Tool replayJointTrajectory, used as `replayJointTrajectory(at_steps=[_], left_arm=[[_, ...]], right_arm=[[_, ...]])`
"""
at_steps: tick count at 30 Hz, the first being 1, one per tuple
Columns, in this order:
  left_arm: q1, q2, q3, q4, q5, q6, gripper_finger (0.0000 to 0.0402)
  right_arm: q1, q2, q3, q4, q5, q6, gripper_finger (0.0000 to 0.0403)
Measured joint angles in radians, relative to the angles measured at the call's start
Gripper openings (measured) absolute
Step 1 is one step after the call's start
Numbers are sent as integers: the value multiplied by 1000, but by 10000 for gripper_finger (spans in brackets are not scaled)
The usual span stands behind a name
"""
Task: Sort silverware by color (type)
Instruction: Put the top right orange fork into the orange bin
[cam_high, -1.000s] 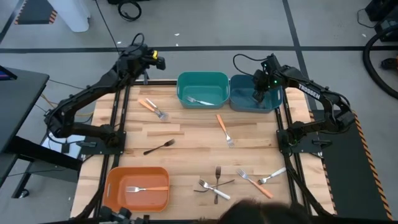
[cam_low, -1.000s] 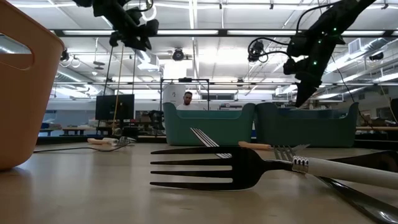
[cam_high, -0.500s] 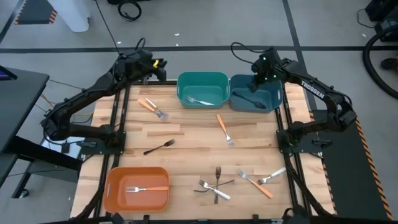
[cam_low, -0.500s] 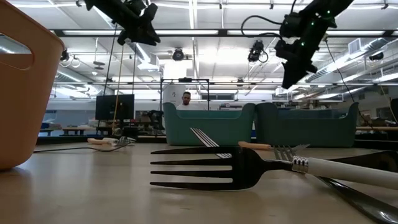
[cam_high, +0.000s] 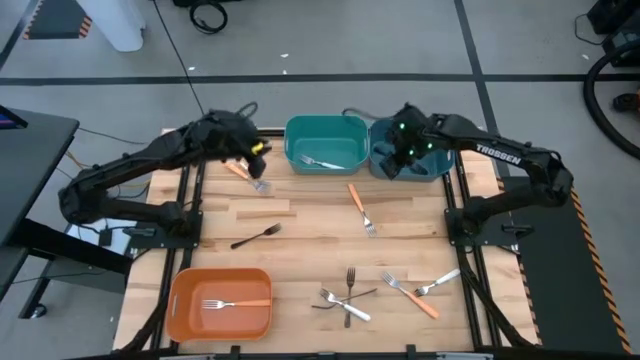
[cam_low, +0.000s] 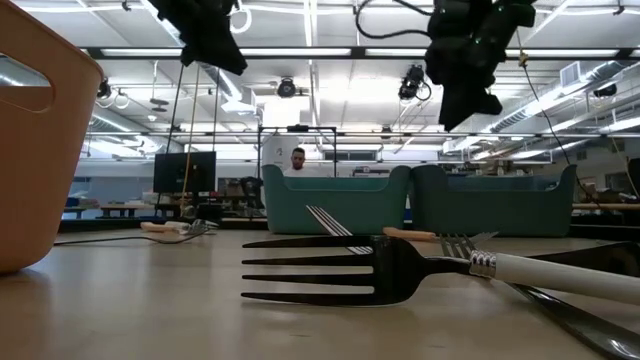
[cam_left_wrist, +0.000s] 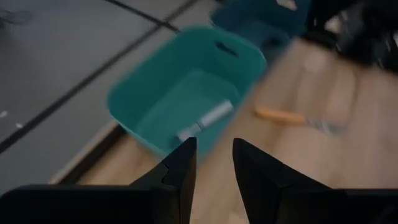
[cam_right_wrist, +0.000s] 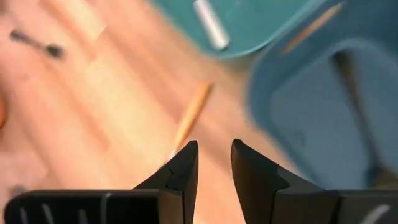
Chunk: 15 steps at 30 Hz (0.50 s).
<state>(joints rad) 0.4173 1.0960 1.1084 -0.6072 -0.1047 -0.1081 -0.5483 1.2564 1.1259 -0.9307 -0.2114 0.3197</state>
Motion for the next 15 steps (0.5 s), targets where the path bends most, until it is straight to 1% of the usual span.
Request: replayJointTrajectory(at_steps=[6,9,12,15], left_arm=[[-123,0,0,-127,0,-42,114],[-172,3,0,-155,-2,-64,114],[-202,3,0,-146,-2,-63,114],[-210,3,0,-134,-19,-64,114]], right_arm=[[170,0,-32,-15,12,138,103],[239,0,-71,-5,47,244,103],[282,0,-118,50,110,336,102],[293,1,-177,179,207,430,101]])
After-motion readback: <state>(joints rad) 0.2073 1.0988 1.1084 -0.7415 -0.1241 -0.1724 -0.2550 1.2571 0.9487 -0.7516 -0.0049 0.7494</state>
